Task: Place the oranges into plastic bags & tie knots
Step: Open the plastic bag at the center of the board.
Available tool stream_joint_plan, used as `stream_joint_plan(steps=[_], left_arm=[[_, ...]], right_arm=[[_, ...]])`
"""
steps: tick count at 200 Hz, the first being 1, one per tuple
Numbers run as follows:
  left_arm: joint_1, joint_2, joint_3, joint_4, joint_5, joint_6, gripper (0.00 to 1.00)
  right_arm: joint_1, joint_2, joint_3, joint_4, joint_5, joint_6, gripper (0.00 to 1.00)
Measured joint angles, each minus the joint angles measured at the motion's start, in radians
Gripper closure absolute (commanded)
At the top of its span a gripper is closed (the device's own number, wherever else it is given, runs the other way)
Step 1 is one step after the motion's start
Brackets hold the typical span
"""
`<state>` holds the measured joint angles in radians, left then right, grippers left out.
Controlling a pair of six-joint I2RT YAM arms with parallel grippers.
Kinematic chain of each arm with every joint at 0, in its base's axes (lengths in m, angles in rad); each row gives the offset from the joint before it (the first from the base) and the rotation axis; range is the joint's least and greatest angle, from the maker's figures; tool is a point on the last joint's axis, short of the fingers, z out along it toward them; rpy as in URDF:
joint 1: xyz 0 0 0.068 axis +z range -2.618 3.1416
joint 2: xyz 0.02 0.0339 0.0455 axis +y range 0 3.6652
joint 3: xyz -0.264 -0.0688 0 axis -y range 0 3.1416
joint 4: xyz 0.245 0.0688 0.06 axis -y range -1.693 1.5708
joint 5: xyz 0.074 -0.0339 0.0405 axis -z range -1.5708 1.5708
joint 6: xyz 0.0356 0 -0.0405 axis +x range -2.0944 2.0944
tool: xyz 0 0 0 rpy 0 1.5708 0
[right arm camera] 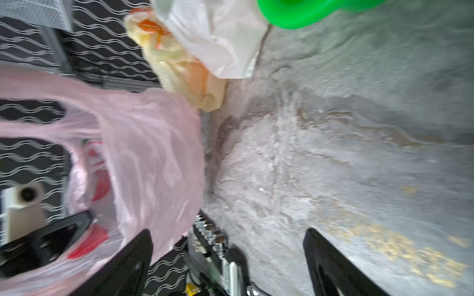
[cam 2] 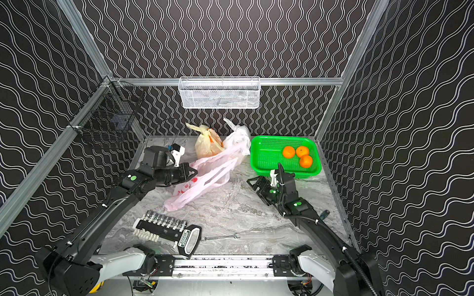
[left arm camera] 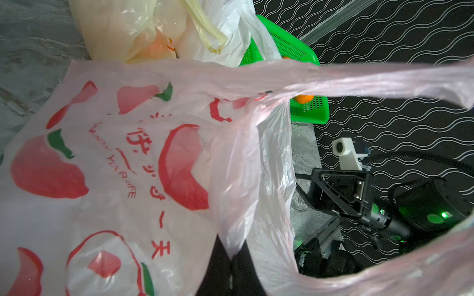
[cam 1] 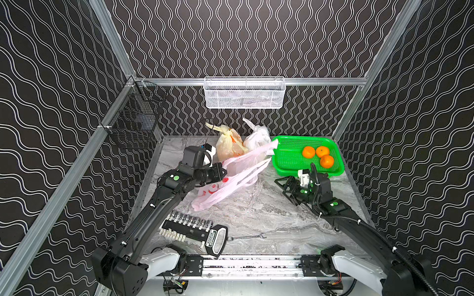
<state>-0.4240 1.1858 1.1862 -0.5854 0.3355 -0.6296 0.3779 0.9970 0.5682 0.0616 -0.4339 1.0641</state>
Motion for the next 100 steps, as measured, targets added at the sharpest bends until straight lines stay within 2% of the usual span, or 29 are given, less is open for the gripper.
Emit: stream_joint_plan(steps=[24, 56, 100], left_arm=[[0.000, 0.013, 0.001, 0.023, 0.016, -0.024, 1.00], [-0.004, 0.023, -0.012, 0.065, 0.034, -0.048, 1.00], [-0.010, 0.018, -0.045, 0.080, 0.037, -0.048, 1.00]], right_arm=[[0.063, -0.013, -0.014, 0.152, -0.020, 0.070, 0.08], [0.177, 0.100, 0.019, 0.238, -0.032, 0.099, 0.08], [0.192, 0.230, 0.085, 0.317, -0.023, 0.101, 0.10]])
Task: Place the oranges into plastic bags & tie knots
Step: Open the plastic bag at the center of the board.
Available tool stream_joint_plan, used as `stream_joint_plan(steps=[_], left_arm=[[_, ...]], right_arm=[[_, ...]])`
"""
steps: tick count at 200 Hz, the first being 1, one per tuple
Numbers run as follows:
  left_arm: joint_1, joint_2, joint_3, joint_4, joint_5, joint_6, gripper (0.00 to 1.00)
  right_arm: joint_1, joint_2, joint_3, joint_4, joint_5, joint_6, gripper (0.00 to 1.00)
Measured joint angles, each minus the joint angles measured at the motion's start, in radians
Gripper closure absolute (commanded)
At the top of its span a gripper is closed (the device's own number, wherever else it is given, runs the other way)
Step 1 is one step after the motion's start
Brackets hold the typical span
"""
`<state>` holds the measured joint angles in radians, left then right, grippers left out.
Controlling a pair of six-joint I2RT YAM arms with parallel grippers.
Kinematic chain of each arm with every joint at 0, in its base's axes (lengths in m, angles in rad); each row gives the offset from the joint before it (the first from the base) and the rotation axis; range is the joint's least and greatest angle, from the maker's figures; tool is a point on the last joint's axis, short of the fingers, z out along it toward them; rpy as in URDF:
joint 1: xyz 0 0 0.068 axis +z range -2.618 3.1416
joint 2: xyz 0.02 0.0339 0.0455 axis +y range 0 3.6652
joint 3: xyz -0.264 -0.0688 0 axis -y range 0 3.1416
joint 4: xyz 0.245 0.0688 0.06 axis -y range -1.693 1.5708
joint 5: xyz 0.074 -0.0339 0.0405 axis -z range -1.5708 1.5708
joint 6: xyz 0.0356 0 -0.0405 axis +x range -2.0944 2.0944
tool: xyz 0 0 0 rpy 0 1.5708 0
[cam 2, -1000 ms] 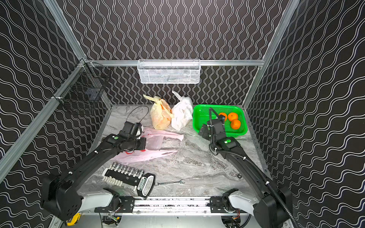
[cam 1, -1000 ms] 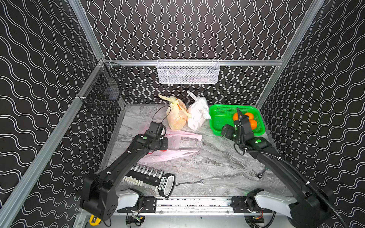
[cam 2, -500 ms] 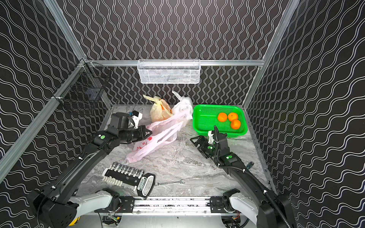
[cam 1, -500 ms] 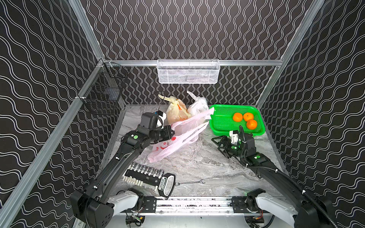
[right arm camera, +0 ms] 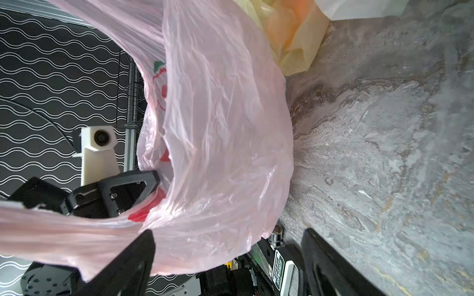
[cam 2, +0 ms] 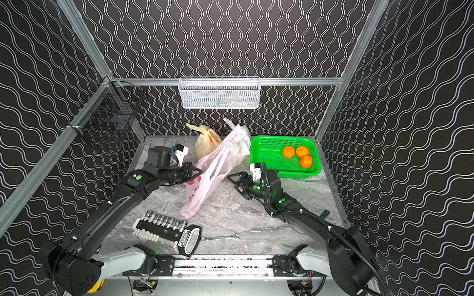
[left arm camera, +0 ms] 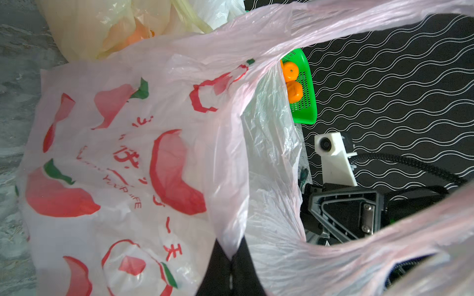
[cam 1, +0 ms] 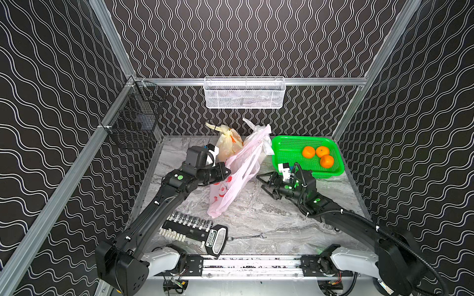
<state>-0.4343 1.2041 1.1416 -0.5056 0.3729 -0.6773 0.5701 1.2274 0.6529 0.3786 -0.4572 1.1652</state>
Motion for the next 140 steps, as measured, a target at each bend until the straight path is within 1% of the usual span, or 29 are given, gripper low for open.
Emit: stream_joint_plan(steps=[28, 47, 66, 74, 86, 107, 125, 140], left_arm=[[0.000, -0.008, -0.026, 0.012, 0.001, 0.000, 1.00], [-0.001, -0.012, -0.038, 0.015, 0.001, 0.000, 1.00], [-0.001, -0.017, -0.046, 0.020, 0.001, -0.001, 1.00], [-0.001, -0.018, -0.048, 0.020, 0.001, -0.003, 1.00], [-0.001, -0.018, -0.049, 0.022, 0.001, -0.003, 1.00], [-0.002, -0.019, -0.049, 0.030, 0.003, -0.003, 1.00], [-0.002, -0.026, -0.045, 0.030, 0.004, -0.003, 1.00], [-0.006, -0.036, -0.036, 0.034, 0.005, -0.007, 1.00]], right_arm=[[0.000, 0.019, 0.065, 0.000, 0.034, -0.029, 0.12], [-0.001, 0.057, 0.112, -0.034, 0.070, -0.036, 0.20], [-0.003, 0.140, 0.188, -0.121, 0.086, -0.046, 0.27], [-0.004, 0.177, 0.221, -0.152, 0.087, -0.059, 0.34], [-0.003, 0.220, 0.255, -0.185, 0.077, -0.068, 0.52], [-0.009, 0.234, 0.279, -0.245, 0.067, -0.080, 0.75], [-0.016, 0.205, 0.341, -0.334, 0.101, -0.134, 0.91], [-0.017, 0.163, 0.409, -0.393, 0.140, -0.195, 1.00]])
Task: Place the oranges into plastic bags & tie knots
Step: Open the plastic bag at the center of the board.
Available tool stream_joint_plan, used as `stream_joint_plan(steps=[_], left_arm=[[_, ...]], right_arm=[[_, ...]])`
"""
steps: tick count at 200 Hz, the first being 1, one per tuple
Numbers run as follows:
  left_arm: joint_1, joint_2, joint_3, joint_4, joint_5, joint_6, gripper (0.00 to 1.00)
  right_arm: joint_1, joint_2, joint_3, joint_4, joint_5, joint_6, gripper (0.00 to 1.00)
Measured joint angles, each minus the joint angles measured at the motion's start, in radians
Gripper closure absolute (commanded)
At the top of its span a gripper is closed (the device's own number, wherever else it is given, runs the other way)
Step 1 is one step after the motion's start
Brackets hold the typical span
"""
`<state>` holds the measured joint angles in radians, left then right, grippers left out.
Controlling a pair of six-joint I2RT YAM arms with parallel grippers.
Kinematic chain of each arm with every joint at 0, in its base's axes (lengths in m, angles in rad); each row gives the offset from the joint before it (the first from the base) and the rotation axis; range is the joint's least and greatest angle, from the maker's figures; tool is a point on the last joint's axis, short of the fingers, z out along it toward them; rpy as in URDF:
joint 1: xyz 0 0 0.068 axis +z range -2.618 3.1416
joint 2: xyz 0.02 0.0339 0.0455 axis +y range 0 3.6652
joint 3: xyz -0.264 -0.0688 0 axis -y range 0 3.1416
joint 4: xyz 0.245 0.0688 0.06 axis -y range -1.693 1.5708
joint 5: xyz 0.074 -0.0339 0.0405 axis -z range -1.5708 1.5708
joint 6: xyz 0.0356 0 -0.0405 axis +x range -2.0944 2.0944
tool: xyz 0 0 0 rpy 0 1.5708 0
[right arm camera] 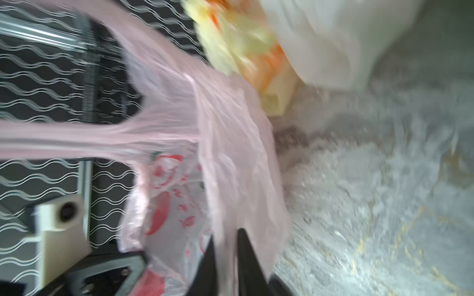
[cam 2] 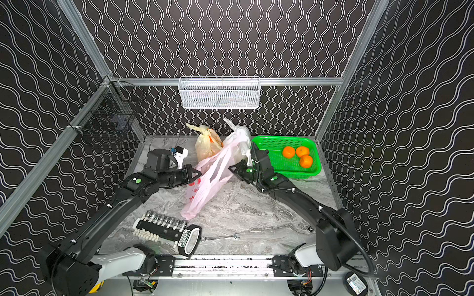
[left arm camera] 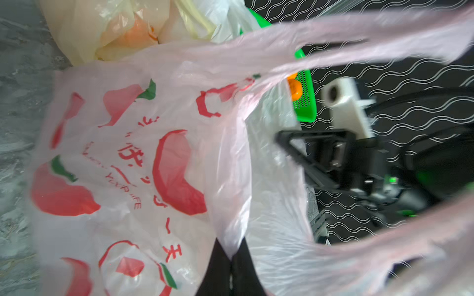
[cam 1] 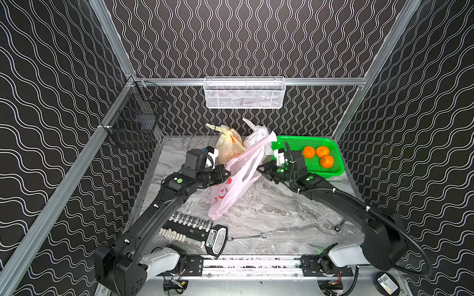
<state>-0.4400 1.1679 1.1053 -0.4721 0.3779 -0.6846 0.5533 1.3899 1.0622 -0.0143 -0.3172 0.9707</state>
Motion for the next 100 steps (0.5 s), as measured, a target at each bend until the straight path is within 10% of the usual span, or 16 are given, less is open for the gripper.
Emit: stream_joint_plan(steps=[54, 100], left_arm=[[-0.100, 0.023, 0.078, 0.041, 0.015, -0.019, 0.98], [-0.103, 0.040, -0.011, 0.048, -0.027, -0.010, 0.77]], right_arm=[[0.000, -0.093, 0.166, -0.248, 0.097, -0.218, 1.00], [0.005, -0.093, 0.095, -0.316, 0.072, -0.312, 1.00]])
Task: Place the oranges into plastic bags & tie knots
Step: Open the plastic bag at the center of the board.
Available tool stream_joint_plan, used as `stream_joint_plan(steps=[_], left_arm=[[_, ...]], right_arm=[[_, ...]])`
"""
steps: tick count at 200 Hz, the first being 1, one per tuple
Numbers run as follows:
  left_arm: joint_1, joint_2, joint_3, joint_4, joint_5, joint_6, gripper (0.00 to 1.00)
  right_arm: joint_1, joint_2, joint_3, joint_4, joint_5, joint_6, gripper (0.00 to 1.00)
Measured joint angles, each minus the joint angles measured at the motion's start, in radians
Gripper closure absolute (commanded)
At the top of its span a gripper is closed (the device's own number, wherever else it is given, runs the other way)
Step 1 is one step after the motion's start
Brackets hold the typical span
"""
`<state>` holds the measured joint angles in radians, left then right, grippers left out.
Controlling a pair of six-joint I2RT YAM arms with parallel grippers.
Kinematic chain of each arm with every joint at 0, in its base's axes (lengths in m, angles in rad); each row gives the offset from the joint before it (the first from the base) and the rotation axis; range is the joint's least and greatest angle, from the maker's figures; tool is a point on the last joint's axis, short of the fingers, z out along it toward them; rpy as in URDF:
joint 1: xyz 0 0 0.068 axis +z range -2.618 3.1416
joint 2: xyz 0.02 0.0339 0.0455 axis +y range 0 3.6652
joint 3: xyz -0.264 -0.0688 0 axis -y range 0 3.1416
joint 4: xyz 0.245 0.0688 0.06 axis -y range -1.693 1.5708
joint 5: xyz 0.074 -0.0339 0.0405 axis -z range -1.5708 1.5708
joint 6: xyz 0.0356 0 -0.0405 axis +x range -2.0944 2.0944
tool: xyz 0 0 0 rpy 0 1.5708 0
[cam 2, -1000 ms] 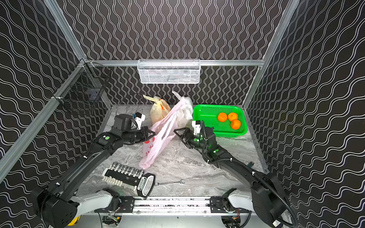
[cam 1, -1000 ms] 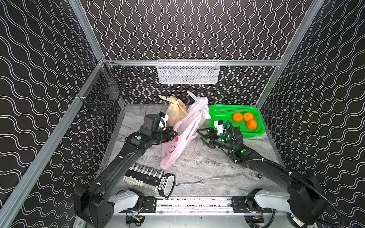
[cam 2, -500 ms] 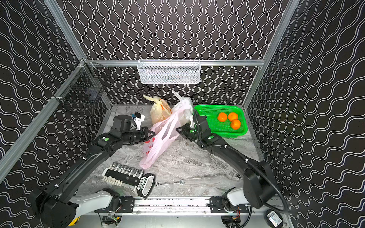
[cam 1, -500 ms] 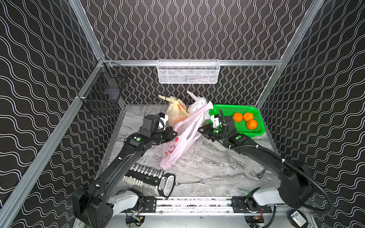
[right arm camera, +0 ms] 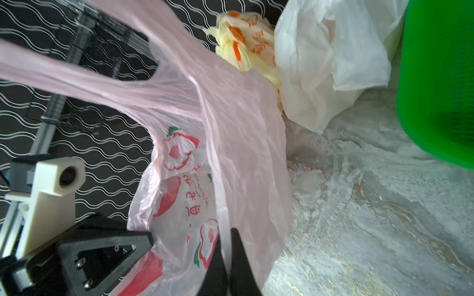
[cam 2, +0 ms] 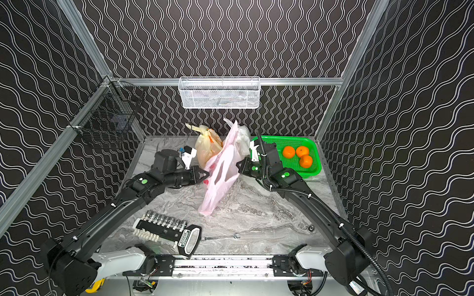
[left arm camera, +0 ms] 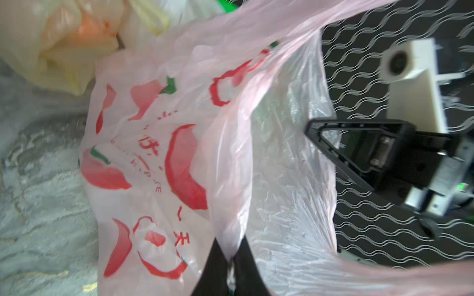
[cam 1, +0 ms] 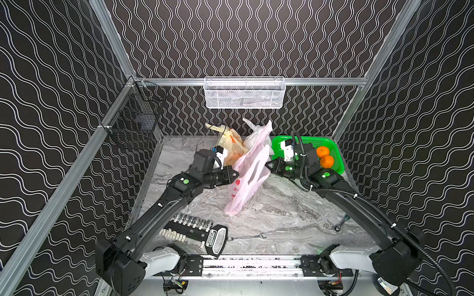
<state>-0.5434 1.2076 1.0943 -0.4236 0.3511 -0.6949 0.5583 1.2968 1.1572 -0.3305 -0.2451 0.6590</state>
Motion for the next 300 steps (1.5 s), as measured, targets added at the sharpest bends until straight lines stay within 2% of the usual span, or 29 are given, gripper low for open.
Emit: stream_joint_plan(steps=[39, 60, 65, 72, 86, 104, 140, 180, 202, 225, 255, 278, 300], left_arm=[[0.000, 0.021, 0.026, -0.022, -0.032, 0.046, 0.36], [0.000, 0.036, 0.073, -0.044, -0.061, 0.072, 0.21], [0.000, 0.041, 0.085, -0.050, -0.063, 0.077, 0.11], [0.000, 0.051, 0.101, -0.059, -0.073, 0.096, 0.06], [-0.001, 0.073, 0.130, -0.080, -0.087, 0.111, 0.01], [-0.016, 0.095, 0.155, -0.103, -0.105, 0.142, 0.01], [-0.115, 0.117, 0.181, -0.144, -0.158, 0.201, 0.01], [-0.172, 0.154, 0.171, -0.180, -0.246, 0.208, 0.13], [-0.196, 0.188, 0.183, -0.229, -0.296, 0.227, 0.35], [-0.199, 0.176, 0.204, -0.282, -0.353, 0.241, 0.66], [-0.198, 0.137, 0.243, -0.315, -0.397, 0.260, 0.87], [-0.185, 0.135, 0.229, -0.319, -0.395, 0.278, 0.98], [-0.135, 0.134, 0.179, -0.303, -0.375, 0.279, 1.00]], right_arm=[[0.018, 0.000, -0.018, 0.006, -0.008, -0.054, 1.00], [0.027, 0.002, -0.020, 0.009, -0.012, -0.068, 1.00], [0.031, 0.003, -0.020, 0.009, -0.011, -0.069, 1.00], [0.038, 0.005, -0.020, 0.010, -0.011, -0.072, 1.00], [0.056, 0.014, -0.016, 0.008, -0.011, -0.076, 1.00], [0.076, 0.023, -0.008, 0.009, -0.003, -0.074, 1.00], [0.096, 0.031, 0.003, 0.009, 0.009, -0.073, 1.00], [0.105, 0.037, 0.023, 0.008, 0.016, -0.071, 1.00], [0.109, 0.040, 0.039, 0.001, 0.031, -0.072, 1.00], [0.111, 0.033, 0.063, -0.053, 0.130, -0.067, 1.00], [0.103, -0.013, 0.078, -0.132, 0.287, -0.065, 1.00], [0.095, -0.020, 0.101, -0.150, 0.344, -0.075, 1.00], [0.091, 0.012, 0.112, -0.174, 0.359, -0.084, 0.98]])
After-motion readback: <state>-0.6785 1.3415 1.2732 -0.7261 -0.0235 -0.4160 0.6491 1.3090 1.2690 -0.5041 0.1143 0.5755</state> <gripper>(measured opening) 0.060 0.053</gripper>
